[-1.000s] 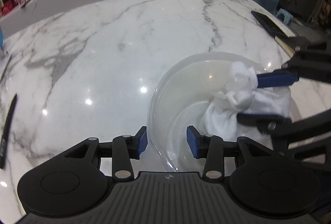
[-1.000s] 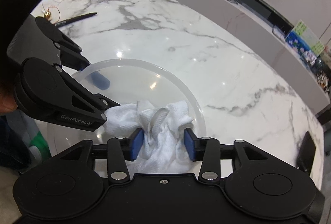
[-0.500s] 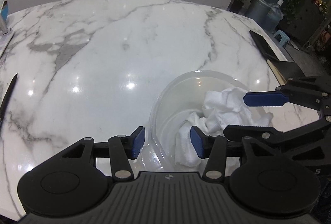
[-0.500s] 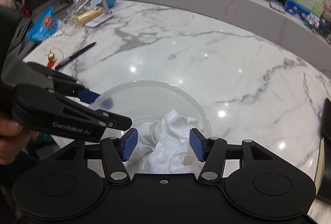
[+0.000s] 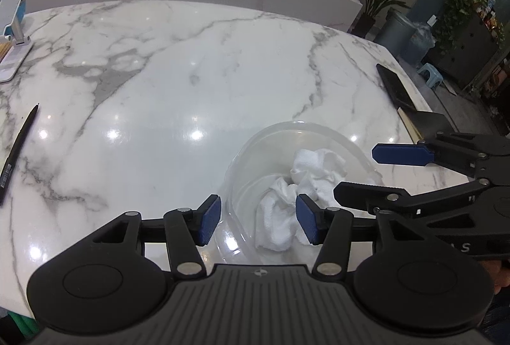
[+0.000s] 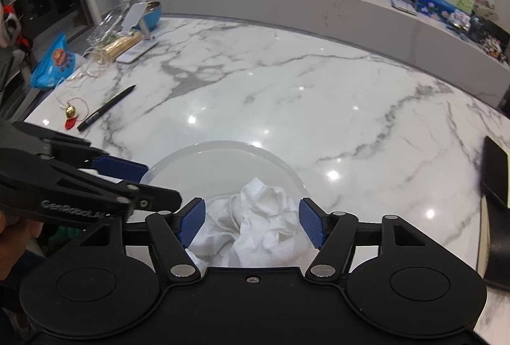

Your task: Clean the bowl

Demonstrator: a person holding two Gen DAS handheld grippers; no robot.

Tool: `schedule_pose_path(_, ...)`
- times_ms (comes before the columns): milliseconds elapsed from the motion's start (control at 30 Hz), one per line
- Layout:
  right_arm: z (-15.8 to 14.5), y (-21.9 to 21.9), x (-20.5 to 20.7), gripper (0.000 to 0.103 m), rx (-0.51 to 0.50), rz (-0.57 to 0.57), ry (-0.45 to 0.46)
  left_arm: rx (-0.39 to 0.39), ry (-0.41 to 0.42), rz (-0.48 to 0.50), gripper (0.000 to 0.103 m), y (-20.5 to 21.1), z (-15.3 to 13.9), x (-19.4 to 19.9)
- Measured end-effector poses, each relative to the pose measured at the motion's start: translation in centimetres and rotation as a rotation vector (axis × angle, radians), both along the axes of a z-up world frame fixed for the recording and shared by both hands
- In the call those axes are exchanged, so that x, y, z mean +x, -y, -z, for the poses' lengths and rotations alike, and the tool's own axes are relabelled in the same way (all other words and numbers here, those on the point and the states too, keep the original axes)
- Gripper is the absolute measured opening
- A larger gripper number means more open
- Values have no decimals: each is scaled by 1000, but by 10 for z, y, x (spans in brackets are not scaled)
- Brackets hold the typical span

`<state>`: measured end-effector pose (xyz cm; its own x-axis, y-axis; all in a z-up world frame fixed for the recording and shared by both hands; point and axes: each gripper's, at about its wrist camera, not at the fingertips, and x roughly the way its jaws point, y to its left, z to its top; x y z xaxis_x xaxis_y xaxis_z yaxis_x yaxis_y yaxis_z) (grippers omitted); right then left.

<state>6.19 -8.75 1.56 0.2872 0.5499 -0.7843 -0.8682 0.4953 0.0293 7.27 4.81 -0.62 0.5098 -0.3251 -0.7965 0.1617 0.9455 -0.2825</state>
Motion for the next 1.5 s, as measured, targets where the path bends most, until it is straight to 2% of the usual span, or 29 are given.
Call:
schedule_pose_path(200, -6, 6, -1, 68, 33, 33, 13, -1, 19, -29, 56, 0, -6, -5)
schedule_pose_path(267, -7, 9, -2, 68, 45, 51, 20, 1, 24, -53, 64, -1, -7, -7)
schedule_pose_path(433, -11, 18, -15, 68, 78, 98, 68, 44, 76, -99, 73, 0, -13, -17)
schedule_pose_path(567, -11, 23, -27, 68, 97, 133, 106, 81, 122, -135, 73, 3, -19, -27)
schedule_pose_path(800, -3, 29, -44, 73, 91, 161, 135, 96, 151, -170, 73, 4, -22, -41)
schedule_pose_path(933, 0, 32, -55, 73, 97, 171, 164, 155, 197, -193, 73, 12, -24, -51)
schedule_pose_path(1367, 5, 40, -75, 74, 128, 220, 200, 212, 167, -230, 78, 17, -22, -61)
schedule_pose_path(1500, 6, 41, -76, 78, 133, 240, 202, 223, 154, -236, 78, 17, -23, -64)
